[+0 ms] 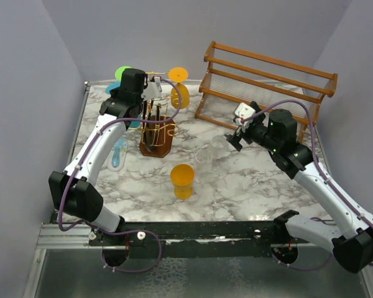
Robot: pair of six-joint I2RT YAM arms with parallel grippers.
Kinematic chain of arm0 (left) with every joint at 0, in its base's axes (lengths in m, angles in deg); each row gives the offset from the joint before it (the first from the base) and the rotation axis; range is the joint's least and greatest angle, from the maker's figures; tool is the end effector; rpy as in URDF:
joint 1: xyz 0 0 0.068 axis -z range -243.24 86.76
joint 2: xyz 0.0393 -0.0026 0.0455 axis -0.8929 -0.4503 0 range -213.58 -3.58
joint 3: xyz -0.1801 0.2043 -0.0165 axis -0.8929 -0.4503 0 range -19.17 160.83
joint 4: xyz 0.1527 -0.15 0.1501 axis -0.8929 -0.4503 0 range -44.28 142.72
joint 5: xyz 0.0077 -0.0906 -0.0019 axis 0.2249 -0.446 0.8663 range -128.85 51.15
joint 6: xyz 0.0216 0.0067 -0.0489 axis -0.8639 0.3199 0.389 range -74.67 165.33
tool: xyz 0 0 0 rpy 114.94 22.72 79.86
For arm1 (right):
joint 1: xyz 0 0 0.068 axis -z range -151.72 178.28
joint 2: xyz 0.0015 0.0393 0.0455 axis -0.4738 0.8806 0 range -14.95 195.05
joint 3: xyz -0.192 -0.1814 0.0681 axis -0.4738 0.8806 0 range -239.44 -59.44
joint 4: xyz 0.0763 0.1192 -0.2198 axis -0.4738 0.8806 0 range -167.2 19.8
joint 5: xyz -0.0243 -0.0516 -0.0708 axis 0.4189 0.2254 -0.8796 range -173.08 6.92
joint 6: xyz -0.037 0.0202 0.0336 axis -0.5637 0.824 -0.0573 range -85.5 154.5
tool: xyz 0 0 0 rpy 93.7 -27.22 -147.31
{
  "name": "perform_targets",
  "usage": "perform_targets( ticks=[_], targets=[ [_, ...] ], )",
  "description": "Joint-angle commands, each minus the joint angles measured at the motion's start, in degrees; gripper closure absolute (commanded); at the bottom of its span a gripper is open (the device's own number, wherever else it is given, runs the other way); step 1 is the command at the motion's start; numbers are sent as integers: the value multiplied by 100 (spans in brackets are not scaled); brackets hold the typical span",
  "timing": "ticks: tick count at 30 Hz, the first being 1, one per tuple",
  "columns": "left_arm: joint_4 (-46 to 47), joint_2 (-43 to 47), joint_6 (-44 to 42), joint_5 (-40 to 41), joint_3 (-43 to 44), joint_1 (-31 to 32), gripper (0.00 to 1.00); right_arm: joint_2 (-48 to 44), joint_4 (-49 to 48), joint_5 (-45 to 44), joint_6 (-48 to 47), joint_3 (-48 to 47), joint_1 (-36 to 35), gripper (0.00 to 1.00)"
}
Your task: Place the wine glass upside down on the wine glass rack
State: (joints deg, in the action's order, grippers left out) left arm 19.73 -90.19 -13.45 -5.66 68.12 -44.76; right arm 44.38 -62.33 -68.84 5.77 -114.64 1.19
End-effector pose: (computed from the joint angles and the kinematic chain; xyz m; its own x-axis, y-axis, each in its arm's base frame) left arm 0.3252 -0.0881 0.3846 -0.4112 0.8920 -0.1879 0.3435 0.3425 0.8745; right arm 0.2066 0.1155 0.3473 0.0575 -0.4940 -0.8676 -0.7079 0.5926 -0.3843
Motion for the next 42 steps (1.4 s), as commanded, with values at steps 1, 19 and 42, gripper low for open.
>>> perform_targets(
  ticks=[1,19,42],
  targets=[
    [200,-58,11,364,24,-11,100,-99,-188,96,78,17,46,0],
    [-114,133,77,285,-114,-2,97,-132,-228,121,75,63,81,0],
    [-616,411,446,-590,-186,166,90,-118,-217,140,76,53,99,0]
  ],
)
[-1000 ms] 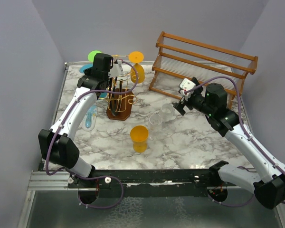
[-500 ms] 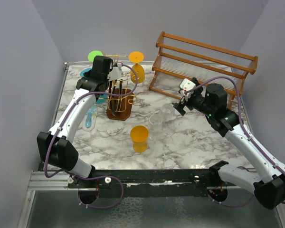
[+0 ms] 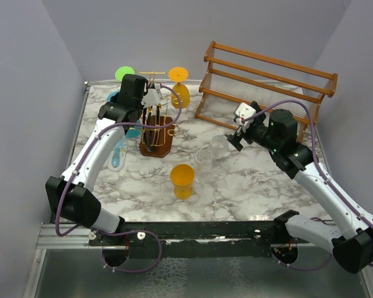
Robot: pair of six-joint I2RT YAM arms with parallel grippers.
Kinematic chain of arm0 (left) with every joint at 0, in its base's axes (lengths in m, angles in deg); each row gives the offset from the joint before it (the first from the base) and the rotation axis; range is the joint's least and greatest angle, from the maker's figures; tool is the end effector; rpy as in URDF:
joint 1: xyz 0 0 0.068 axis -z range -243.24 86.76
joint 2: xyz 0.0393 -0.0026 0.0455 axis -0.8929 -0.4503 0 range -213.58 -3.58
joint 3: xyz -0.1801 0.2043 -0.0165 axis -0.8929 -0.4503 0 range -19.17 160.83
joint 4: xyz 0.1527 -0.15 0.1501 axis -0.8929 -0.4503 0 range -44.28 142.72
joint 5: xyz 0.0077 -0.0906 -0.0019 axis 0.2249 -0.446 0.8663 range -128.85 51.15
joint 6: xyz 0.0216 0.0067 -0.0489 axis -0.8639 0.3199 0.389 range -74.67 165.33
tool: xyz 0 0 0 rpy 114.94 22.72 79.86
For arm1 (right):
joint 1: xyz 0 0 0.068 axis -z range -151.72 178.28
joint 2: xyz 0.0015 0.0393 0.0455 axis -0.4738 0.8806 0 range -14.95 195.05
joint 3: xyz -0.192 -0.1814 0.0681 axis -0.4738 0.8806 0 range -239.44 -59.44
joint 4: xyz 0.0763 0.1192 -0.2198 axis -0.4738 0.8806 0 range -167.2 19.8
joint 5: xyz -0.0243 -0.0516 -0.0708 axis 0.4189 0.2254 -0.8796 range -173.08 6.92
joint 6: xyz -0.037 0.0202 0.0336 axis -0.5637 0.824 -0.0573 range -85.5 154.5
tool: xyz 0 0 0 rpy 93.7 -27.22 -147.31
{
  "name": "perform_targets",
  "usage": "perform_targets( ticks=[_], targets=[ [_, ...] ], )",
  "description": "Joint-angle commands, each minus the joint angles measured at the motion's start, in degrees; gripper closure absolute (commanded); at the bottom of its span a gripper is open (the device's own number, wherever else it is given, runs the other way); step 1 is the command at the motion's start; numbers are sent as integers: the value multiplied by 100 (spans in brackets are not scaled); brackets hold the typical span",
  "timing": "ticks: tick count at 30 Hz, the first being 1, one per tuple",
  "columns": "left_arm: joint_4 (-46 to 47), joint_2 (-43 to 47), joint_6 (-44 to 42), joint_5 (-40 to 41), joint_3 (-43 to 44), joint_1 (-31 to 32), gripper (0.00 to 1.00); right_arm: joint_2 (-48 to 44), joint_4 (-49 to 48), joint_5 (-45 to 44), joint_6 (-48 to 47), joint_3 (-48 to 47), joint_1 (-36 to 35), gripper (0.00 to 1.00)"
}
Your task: Place the wine glass upside down on the wine glass rack
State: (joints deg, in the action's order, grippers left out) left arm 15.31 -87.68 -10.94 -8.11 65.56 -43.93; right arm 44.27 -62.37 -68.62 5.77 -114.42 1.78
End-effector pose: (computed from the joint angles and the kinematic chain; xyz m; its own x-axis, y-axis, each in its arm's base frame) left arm 0.3089 -0.0890 0.3763 -0.3987 0.8971 -0.1903 0.4131 0.3610 0.8361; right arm 0.2073 0.1133 0.3465 0.0527 -0.4939 -0.8679 -0.7046 0.5975 -0.3828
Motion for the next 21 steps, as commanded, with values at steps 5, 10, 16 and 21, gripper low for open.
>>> perform_targets(
  ticks=[5,10,16,21],
  targets=[
    [-195,178,253,-434,79,106,82,-128,-212,119,66,44,40,0],
    [-324,188,335,-566,87,136,76,-139,-201,127,66,32,44,0],
    [-551,282,406,-786,155,157,68,-17,-5,228,-125,-149,41,0],
    [-740,423,450,-954,208,170,60,203,545,922,-372,-505,40,0]
  ],
)
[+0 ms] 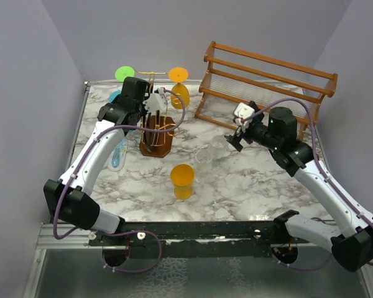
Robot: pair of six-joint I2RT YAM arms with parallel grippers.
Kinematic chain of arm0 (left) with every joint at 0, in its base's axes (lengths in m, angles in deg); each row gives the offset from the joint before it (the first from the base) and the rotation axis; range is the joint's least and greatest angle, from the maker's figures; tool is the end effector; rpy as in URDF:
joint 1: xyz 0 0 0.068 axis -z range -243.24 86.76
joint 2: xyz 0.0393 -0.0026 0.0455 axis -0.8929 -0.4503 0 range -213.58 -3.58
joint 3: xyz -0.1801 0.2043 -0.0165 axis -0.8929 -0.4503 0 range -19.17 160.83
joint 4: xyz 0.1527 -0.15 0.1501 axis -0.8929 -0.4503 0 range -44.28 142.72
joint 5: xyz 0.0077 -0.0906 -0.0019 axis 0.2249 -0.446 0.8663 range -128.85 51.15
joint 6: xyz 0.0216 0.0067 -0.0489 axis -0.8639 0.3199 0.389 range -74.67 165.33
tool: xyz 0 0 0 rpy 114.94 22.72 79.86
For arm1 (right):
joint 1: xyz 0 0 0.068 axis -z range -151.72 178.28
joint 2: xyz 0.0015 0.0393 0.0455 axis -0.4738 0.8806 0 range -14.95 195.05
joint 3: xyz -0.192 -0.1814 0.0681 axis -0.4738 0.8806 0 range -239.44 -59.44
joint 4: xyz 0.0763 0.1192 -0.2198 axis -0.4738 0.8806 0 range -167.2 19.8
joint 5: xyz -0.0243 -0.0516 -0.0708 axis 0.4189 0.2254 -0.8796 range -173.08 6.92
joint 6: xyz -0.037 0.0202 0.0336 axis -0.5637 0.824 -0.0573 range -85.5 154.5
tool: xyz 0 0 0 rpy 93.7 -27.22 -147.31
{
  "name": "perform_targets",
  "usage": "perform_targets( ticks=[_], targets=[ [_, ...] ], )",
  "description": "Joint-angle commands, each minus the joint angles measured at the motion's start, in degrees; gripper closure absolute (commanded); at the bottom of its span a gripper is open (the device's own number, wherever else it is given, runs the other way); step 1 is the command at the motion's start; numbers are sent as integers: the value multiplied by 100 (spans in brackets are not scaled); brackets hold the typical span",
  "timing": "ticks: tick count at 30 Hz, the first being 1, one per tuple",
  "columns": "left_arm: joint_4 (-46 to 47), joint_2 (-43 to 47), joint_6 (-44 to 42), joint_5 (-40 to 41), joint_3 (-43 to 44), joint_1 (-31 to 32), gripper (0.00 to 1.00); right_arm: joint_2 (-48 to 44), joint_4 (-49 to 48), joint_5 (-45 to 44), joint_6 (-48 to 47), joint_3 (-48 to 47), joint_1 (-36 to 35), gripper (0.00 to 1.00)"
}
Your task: Place the wine glass upside down on the wine glass rack
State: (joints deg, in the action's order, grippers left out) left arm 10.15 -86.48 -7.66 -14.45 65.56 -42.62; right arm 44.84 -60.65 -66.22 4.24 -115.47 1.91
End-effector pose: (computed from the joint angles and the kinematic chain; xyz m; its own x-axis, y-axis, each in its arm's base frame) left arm 0.2962 -0.0957 0.3739 -0.3455 0.9070 -0.2409 0.5044 0.3959 0.7674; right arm 0.2076 0.1145 0.3478 0.0683 -0.5045 -0.8607 -0.7343 0.5586 -0.3857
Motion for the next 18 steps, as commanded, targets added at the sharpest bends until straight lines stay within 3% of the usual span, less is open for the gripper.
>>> perform_targets(
  ticks=[1,9,17,18],
  targets=[
    [-249,349,132,-353,221,38,57,229,503,814,-244,-499,27,0],
    [-275,843,348,-755,332,47,31,646,1649,1944,-644,-1139,-60,4],
    [549,1400,1591,-1106,264,39,1,1086,2088,2391,-697,-1769,-563,7],
    [636,1428,1790,-1125,280,21,1,1148,2148,2361,-731,-1836,-726,7]
  ],
)
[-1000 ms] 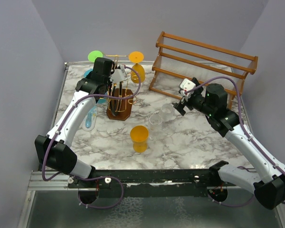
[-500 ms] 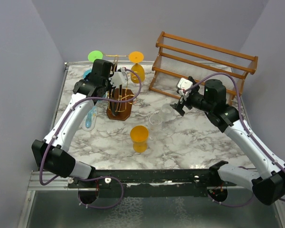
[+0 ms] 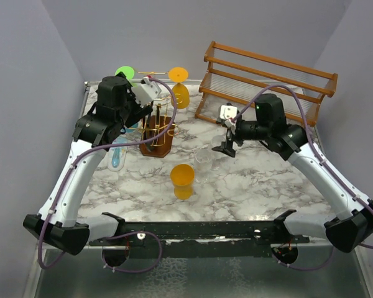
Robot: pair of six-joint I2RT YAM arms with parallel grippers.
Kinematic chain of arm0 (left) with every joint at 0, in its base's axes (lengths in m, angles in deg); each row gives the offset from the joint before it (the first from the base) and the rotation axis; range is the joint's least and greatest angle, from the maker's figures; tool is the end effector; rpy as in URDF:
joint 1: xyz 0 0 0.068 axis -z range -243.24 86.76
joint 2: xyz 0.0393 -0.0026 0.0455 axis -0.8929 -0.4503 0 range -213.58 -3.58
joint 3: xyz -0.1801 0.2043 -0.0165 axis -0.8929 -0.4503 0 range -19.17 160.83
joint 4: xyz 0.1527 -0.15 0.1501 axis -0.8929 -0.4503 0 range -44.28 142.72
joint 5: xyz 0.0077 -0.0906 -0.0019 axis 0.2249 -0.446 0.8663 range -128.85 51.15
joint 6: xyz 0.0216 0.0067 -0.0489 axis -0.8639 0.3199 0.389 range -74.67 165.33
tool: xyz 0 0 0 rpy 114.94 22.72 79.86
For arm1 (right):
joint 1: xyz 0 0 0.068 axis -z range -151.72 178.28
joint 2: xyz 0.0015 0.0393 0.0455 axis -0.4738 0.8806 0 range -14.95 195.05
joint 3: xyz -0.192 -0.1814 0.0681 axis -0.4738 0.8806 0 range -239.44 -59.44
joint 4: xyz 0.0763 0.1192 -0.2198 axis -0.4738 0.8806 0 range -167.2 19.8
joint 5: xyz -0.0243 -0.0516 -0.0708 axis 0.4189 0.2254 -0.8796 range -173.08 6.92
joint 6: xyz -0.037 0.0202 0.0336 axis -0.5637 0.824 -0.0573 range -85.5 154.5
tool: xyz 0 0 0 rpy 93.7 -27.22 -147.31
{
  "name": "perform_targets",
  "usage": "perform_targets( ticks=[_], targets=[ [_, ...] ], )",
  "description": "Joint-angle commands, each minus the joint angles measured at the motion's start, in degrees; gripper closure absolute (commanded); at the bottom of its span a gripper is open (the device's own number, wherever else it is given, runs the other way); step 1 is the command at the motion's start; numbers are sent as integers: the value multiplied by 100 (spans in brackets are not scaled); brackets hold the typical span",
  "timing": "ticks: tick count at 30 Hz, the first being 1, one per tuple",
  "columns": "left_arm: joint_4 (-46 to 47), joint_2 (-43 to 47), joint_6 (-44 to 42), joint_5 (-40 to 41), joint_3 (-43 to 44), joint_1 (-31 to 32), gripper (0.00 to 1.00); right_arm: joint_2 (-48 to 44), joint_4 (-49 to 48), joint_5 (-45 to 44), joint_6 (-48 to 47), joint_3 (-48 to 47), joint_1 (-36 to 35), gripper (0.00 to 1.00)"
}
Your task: Place the wine glass upside down on the wine glass rack
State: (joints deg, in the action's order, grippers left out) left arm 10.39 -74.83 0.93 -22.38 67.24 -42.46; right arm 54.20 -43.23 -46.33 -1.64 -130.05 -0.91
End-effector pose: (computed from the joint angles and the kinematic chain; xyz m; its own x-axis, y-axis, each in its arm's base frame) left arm 0.2392 -0.0800 0.4362 -0.2320 0.8056 -0.5451 0.3732 0.5912 0.7150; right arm 0.2129 0.1434 0.3712 0.1113 -0.4792 -0.8706 -0.9480 0.2116 -0.2377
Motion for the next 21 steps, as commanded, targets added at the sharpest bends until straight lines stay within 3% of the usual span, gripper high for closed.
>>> perform_targets(
  ticks=[1,9,21],
  targets=[
    [661,275,1144,-336,146,-27,1,266,456,325,-187,-433,-603,7],
    [944,251,2356,-712,472,-470,1,654,713,62,-611,-500,-1812,11],
    [978,293,2410,-895,326,-602,1,1082,1279,-438,-1125,-493,-2803,15]
  ],
)
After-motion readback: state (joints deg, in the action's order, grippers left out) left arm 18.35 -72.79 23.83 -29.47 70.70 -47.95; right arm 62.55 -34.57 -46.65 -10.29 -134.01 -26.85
